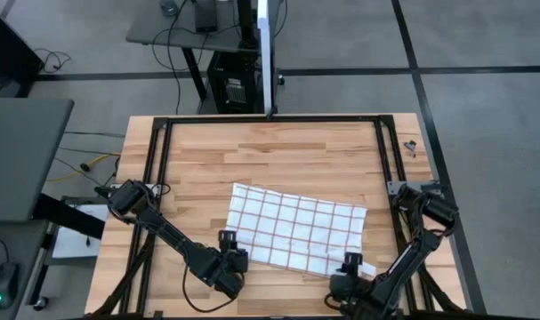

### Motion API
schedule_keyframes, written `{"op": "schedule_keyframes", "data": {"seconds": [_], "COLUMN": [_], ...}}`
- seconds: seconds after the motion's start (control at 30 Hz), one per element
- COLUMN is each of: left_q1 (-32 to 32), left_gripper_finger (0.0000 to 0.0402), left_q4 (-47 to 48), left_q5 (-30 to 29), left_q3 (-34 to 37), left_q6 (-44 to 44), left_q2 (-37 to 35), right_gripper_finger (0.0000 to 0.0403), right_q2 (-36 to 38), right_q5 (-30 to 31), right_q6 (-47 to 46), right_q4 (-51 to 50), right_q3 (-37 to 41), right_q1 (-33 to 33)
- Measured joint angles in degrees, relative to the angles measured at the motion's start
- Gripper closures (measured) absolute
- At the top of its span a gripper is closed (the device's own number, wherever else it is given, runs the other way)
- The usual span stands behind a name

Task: Roll towel
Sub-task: Fold the white towel

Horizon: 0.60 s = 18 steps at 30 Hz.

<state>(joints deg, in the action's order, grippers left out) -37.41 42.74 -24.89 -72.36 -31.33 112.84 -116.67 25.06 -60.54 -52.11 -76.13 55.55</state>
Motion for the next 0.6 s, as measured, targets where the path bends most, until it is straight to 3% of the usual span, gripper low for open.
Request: {"op": "schedule_keyframes", "data": {"seconds": [0.2, 0.43, 0.6], "left_q1": [0.02, 0.04, 0.08], "left_gripper_finger": [0.0178, 0.0181, 0.023], "left_q4": [-0.23, -0.5, -0.89], "left_q5": [-1.35, -3.01, -4.24], "left_q3": [0.04, 0.02, 0.02], "left_q6": [0.77, 3.11, 3.43], "left_q2": [0.08, 0.81, 1.68], "right_gripper_finger": [0.0218, 0.0221, 0.0257], "right_q2": [-2.19, -2.33, -2.4], "right_q5": [-0.52, -0.77, -1.08], "right_q6": [-4.63, -5.61, -5.43], "right_q4": [-8.98, -8.08, -7.07], "right_q3": [-0.23, -0.01, 0.19], "right_q1": [-1.21, -1.31, -1.31]}}
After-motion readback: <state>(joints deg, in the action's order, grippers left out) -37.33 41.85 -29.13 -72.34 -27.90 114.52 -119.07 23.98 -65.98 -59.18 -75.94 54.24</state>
